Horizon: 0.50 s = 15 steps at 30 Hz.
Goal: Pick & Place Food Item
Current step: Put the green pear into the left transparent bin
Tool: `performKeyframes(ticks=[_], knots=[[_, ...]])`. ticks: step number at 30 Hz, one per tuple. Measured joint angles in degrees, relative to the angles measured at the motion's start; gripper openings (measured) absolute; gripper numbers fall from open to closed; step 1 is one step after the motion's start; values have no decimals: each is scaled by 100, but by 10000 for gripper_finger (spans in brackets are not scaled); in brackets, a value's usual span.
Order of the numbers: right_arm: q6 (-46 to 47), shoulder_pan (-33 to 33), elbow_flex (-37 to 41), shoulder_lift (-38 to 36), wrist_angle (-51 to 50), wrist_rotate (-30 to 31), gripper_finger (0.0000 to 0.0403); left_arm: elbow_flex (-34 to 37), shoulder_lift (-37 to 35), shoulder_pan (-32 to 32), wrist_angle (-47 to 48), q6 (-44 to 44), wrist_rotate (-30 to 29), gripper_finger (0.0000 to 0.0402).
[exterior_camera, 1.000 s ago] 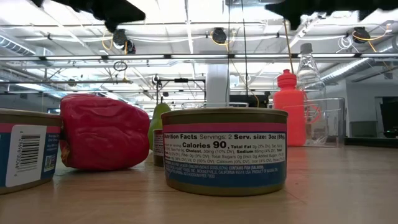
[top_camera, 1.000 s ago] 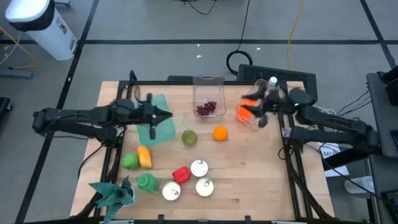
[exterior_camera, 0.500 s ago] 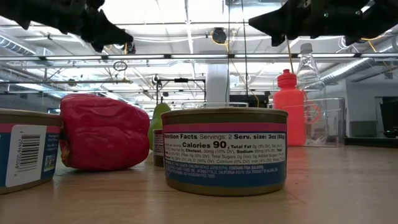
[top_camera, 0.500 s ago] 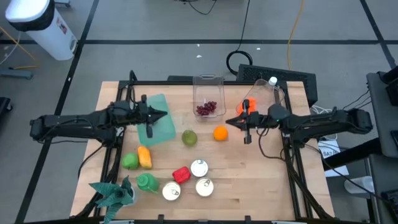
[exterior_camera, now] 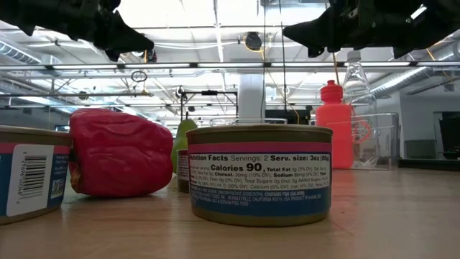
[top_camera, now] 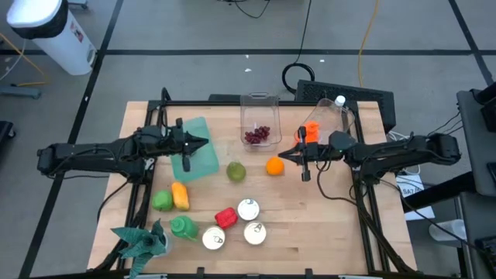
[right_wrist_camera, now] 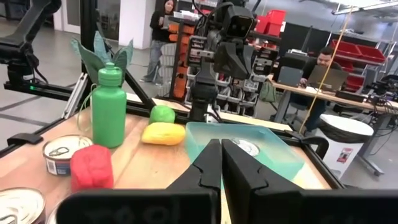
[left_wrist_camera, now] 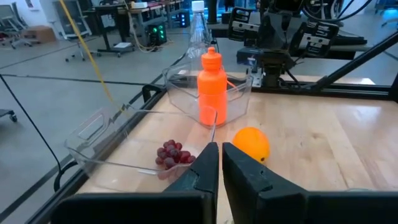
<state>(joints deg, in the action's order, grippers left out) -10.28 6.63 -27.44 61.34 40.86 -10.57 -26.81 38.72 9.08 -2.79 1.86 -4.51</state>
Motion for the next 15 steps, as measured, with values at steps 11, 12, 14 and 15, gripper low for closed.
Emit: performKeyframes(ticks=[11, 12, 14, 15], knots=[[-98, 0, 0, 160, 258, 2, 1, 0, 15, 0, -89, -91, 2, 7], [-126, 2, 0, 160, 297, 2, 1, 0, 41, 0, -91, -91, 2, 4], [-157, 9, 0, 160, 405, 1, 2, 0, 67, 0, -57, -94, 0, 3], [-156, 11, 0, 160, 433, 2, 3, 0, 66, 0, -8, -132, 1, 5]])
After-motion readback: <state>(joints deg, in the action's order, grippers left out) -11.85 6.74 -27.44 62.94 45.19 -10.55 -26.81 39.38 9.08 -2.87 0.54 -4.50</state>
